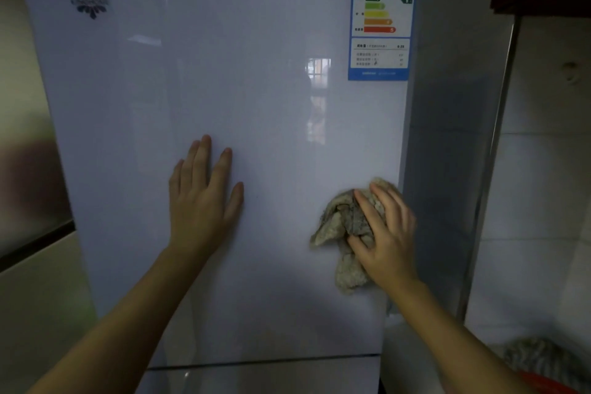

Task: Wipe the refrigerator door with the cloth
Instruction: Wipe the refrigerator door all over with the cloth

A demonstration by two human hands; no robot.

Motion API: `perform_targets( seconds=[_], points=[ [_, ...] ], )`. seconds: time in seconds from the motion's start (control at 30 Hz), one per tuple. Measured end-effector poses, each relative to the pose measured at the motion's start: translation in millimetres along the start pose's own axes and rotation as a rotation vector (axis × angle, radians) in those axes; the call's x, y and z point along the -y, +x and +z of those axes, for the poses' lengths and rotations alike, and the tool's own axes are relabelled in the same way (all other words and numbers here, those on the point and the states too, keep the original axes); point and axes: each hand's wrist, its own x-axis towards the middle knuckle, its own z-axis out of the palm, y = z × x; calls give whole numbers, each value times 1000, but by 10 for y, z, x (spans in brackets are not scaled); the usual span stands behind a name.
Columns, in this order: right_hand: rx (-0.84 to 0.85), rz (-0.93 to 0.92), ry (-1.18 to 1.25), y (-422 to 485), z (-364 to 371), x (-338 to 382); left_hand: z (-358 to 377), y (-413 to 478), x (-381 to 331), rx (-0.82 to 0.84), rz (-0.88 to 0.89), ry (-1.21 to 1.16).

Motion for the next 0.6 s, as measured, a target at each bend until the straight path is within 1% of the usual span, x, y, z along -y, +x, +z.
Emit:
perform_targets(
  seconds=[0.1,0.23,0.27,0.4,0.53,0.6],
  points=[
    [48,4,4,-351,62,-19,-48,-244,89,17,-23,15],
    [125,-33,17,-777,134,24,-71,-594,318,51,-107,62],
    [128,-42,14,-818,149,37,-72,-659,376,67,-98,70],
    [95,-40,25,-766,207,113,-75,-766,531,105,-12,60],
    [58,-54,67,-512,257,272,-89,-720,586,116,-15,43],
    [19,-59,82,-263,298,381,-97,-667,629,93,-6,47]
  ],
)
